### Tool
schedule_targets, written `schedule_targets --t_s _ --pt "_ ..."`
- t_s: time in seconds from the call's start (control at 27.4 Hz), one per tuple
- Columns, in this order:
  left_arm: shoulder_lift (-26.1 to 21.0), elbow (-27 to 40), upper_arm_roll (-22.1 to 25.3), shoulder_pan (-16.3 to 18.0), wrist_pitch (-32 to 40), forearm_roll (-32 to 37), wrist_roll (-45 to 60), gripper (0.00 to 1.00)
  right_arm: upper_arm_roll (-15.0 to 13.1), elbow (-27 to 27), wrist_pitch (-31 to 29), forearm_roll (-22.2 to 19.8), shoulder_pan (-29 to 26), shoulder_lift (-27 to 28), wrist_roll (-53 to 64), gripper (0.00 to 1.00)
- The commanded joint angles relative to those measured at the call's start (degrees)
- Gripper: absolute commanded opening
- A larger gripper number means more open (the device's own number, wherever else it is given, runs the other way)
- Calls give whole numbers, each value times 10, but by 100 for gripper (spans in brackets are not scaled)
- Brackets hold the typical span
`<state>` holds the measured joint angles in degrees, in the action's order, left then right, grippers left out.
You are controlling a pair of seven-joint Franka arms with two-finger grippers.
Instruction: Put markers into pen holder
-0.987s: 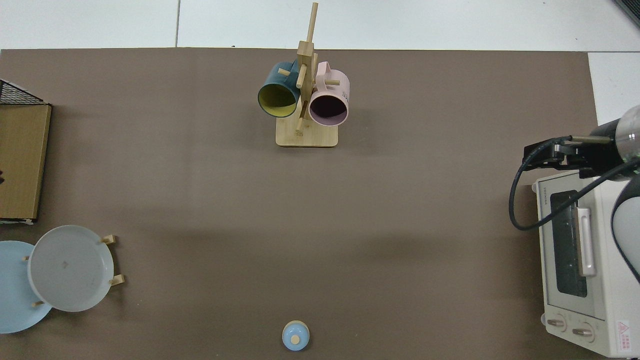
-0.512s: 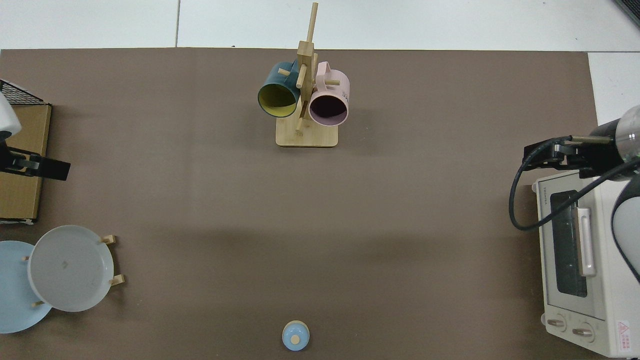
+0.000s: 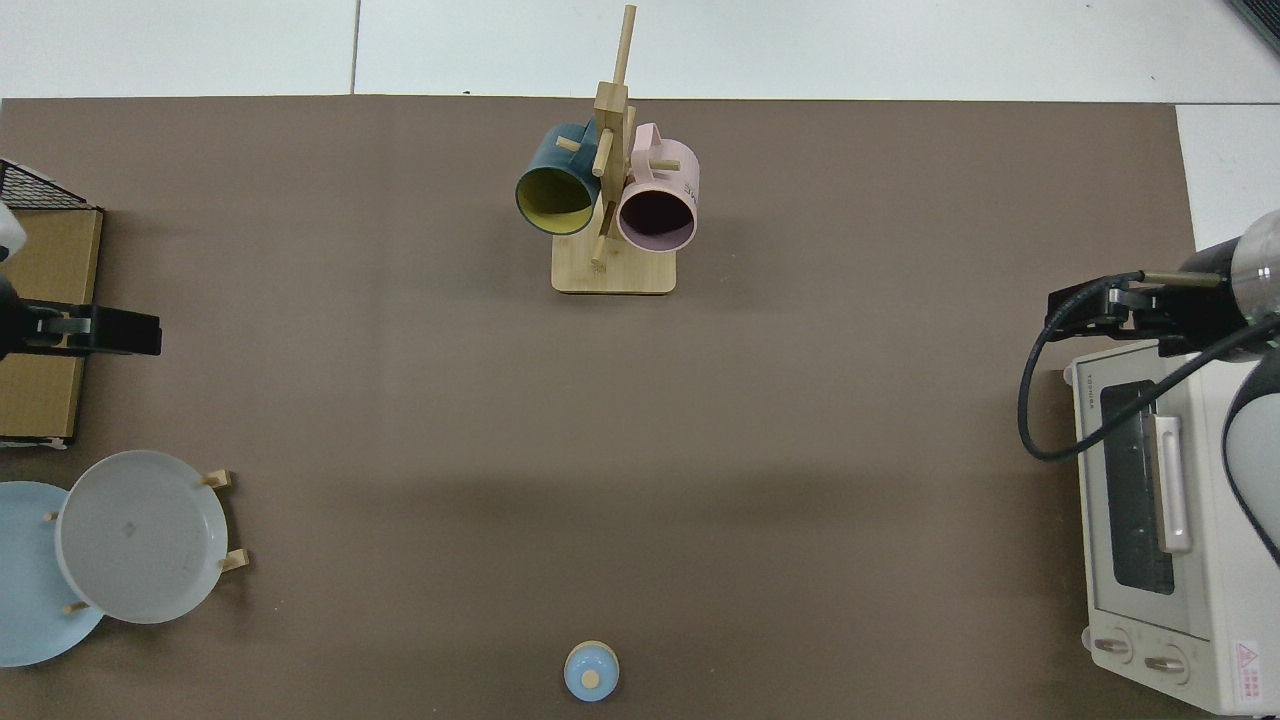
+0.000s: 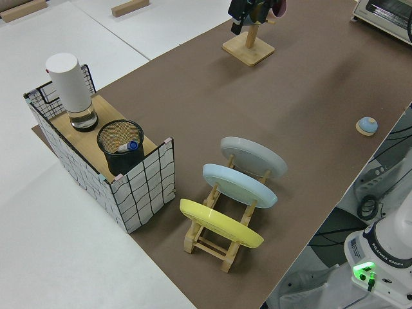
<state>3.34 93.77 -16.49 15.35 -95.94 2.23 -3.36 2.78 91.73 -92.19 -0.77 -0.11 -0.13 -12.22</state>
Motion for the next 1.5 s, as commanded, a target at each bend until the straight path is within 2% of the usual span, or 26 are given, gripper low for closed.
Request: schedule_targets --t_s 0.0,0.11,0.48,0.62,1.46 --pt "4 -4 114 -120 4 -10 11 100 7 -8 3 10 -9 4 -10 100" --pt "4 -4 152 -161 2 -13 18 100 7 -8 3 10 -9 4 -10 100" --pt "6 -3 168 -196 4 -12 19 100 7 -8 3 10 -9 4 -10 100" --pt "7 -3 193 -221 1 -13 19 100 7 -8 2 10 -9 4 -10 100" --pt "19 -3 184 -219 12 -8 11 100 7 -8 3 10 -9 4 -10 100"
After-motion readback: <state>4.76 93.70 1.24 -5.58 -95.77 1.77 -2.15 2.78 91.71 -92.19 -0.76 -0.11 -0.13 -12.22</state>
